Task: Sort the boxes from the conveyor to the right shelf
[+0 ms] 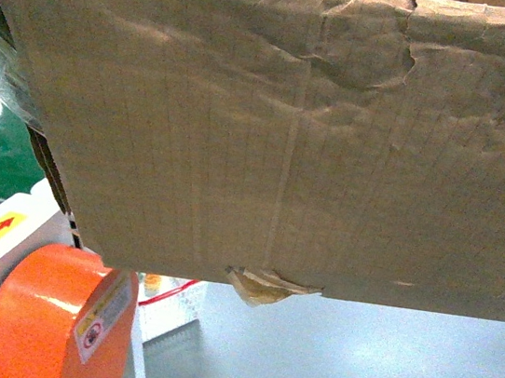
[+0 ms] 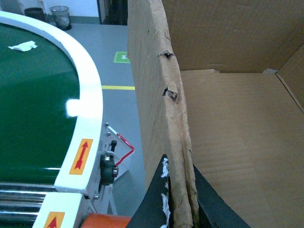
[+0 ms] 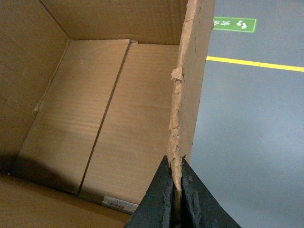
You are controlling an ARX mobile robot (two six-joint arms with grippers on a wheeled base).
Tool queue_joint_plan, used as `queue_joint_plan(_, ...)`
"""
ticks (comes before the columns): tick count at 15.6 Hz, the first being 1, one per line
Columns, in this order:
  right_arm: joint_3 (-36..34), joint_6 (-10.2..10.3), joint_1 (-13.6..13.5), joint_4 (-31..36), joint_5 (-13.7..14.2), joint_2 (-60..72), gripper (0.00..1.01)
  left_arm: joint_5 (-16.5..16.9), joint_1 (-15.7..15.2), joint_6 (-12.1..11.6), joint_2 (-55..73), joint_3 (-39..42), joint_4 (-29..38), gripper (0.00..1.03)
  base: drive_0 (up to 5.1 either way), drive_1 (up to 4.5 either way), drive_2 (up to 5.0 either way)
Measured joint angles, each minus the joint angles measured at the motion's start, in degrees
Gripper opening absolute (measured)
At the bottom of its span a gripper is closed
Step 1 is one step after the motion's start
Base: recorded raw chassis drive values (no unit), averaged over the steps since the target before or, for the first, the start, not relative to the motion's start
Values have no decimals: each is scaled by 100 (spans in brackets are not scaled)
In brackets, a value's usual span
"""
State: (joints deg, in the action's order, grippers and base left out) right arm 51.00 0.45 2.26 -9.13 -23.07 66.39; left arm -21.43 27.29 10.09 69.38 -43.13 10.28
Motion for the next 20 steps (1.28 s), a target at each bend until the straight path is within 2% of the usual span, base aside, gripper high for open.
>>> queue_joint_plan(20,0,0,0,2,0,0,2,-2,0,0,0,0,2,4,-160,-160,-160)
